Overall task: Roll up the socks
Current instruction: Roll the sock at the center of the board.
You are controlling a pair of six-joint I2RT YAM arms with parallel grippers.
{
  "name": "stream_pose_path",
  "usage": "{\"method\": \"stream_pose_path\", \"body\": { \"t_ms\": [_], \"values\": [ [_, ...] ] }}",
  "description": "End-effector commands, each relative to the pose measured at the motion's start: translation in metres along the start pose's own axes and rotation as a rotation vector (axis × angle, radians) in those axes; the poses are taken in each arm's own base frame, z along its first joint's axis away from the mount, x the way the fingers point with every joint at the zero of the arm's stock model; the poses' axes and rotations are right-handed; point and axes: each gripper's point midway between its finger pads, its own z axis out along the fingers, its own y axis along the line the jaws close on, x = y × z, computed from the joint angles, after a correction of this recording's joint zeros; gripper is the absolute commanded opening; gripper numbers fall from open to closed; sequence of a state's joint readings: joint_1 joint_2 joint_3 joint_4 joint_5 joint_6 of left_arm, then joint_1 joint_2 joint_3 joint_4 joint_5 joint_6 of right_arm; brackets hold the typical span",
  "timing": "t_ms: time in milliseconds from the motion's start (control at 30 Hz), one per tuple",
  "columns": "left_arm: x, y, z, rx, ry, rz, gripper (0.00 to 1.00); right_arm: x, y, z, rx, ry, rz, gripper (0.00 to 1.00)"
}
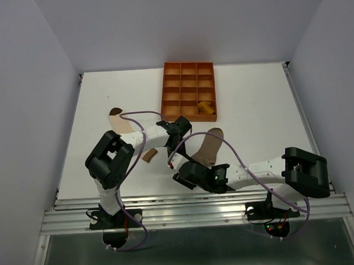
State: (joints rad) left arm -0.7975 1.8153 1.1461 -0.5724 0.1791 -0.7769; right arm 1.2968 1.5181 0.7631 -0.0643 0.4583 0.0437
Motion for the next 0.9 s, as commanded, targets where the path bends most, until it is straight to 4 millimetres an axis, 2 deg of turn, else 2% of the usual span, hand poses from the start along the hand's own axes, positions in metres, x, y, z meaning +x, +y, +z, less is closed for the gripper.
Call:
{"method": "stream_pose_path", "body": {
  "t_ms": [0,433,600,767,867],
  "values": [
    [0.015,0.018,0.003,-0.086,0.059,0.000,0.00,-0.024,-0.001,0.005,0.041,-0.057,-0.007,0.60],
    [0.017,0.019,0.005,-0.094,0.067,-0.005,0.00,-0.006,0.009,0.017,0.029,0.010,-0.056,0.53],
    [0.017,0.018,0.004,-0.092,0.069,-0.007,0.00,0.009,0.009,0.024,0.067,0.067,-0.090,0.50],
    [0.017,0.019,0.003,-0.092,0.074,-0.007,0.00,0.025,0.001,0.026,0.130,0.111,-0.066,0.41],
    [0.019,0.020,0.003,-0.092,0.078,-0.008,0.00,0.029,0.001,0.025,0.134,0.119,-0.047,0.31]
  ]
}}
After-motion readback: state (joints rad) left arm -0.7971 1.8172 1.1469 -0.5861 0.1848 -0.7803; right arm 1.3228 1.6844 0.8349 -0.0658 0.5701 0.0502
